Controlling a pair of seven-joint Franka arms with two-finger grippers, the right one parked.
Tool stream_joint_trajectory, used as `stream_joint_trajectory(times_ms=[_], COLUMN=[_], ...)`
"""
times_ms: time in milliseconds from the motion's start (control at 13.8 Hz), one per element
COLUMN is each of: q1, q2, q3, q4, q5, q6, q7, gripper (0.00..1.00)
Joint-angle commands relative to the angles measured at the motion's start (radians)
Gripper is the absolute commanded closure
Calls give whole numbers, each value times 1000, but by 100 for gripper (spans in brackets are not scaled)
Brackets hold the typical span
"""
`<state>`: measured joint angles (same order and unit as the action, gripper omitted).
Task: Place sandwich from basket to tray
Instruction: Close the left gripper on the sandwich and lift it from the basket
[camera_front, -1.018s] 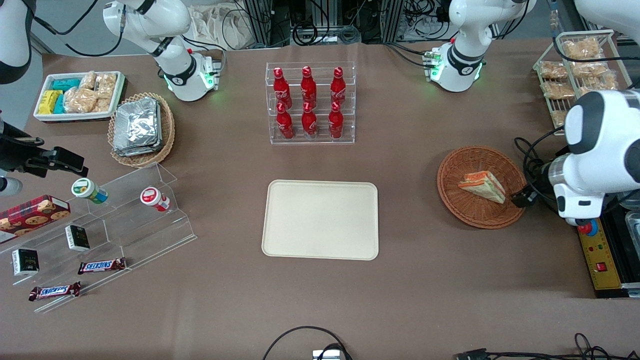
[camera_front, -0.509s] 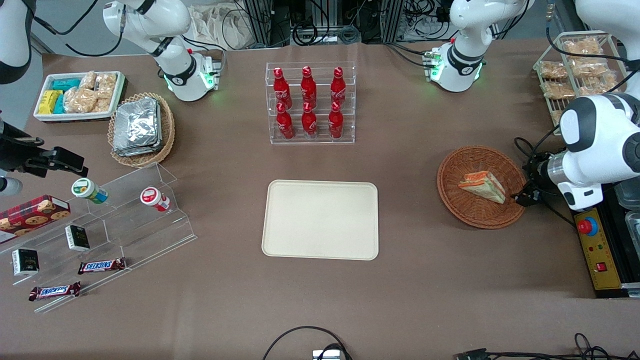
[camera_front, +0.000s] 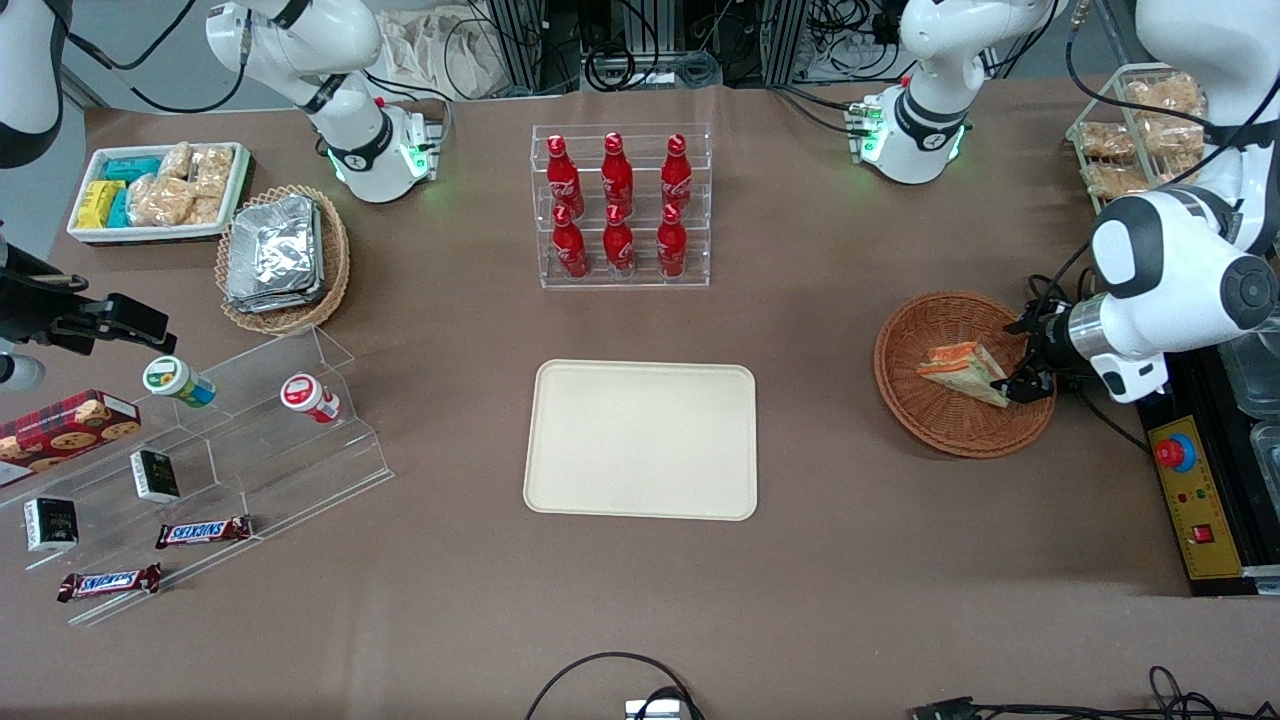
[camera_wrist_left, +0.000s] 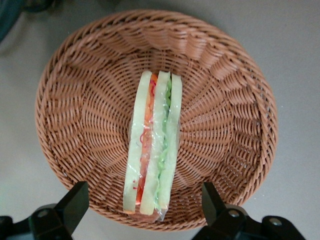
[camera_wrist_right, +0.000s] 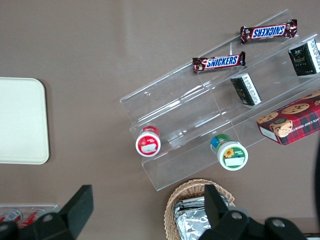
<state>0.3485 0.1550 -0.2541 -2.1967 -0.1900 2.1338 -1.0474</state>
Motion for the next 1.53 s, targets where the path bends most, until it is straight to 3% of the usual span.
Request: stream_joint_trajectory(times_ms=[0, 727, 800, 873, 945, 1018, 1455], q1=[12, 3, 1, 1, -2, -2, -3], q2=[-17, 70, 81, 87, 87, 83, -12], q3=[-11, -11, -13, -13, -14, -19, -82], q4=[-52, -107, -106, -104, -103, -100, -52], q5=[-57, -63, -63, -63, -63, -57, -34], q6=[56, 233, 238, 241, 241, 238, 120], q7=[-17, -17, -19, -19, -23, -25, -14], gripper=[0, 0, 6, 39, 78, 100, 100])
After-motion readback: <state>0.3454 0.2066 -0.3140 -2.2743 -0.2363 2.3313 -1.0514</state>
